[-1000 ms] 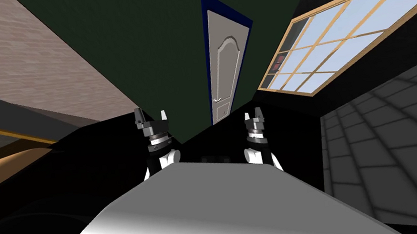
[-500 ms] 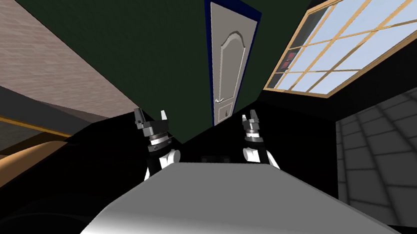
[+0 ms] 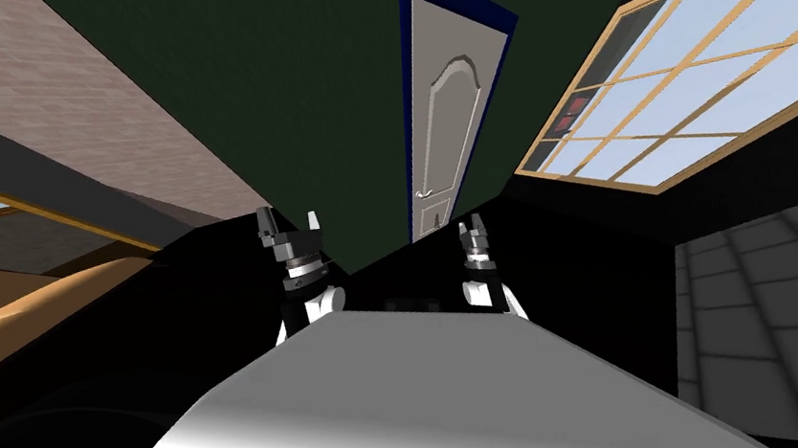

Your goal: Pull the door open

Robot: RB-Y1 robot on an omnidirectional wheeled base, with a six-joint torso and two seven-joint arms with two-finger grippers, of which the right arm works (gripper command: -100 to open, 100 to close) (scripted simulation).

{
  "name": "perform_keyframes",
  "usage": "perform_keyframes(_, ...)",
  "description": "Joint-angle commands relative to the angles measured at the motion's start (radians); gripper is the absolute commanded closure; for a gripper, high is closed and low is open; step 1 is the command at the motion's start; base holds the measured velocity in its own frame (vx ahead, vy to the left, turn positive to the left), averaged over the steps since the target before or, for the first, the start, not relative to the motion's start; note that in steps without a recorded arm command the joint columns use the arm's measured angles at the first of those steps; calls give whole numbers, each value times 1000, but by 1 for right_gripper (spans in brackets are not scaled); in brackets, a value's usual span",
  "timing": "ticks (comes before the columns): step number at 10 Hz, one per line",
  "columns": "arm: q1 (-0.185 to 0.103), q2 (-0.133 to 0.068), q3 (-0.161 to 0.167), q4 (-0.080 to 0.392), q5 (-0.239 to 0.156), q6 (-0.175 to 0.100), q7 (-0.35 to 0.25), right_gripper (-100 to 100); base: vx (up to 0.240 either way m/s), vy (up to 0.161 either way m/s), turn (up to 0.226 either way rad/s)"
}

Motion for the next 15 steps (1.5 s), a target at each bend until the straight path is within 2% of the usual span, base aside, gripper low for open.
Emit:
perform_keyframes(1, -20, -10, -4, 41, -4, -5, -2, -100, 94, -61, 113)
perform_keyframes(5, -73, -31, -12, 149, -12, -22, -4, -100, 84, -66, 126)
perform_keyframes(6, -73, -31, -12, 152, -12, -22, -4, -100, 62, -48, 50)
perform_keyframes(9, -115, -47, -19, 235, -19, -36, -5, -100, 61, -59, 115)
perform_keyframes(10, -115, -47, -19, 240, -19, -36, -5, -100, 52, -50, 41)
perform_keyframes(13, -159, -63, -26, 326, -26, -51, -7, -100, 69, -64, 122)
perform_keyframes(14, -159, -63, -26, 333, -26, -51, -7, -100, 55, -58, 48)
perform_keyframes(15, -174, -68, -28, 364, -28, -56, -7, -100, 39, -41, 86)
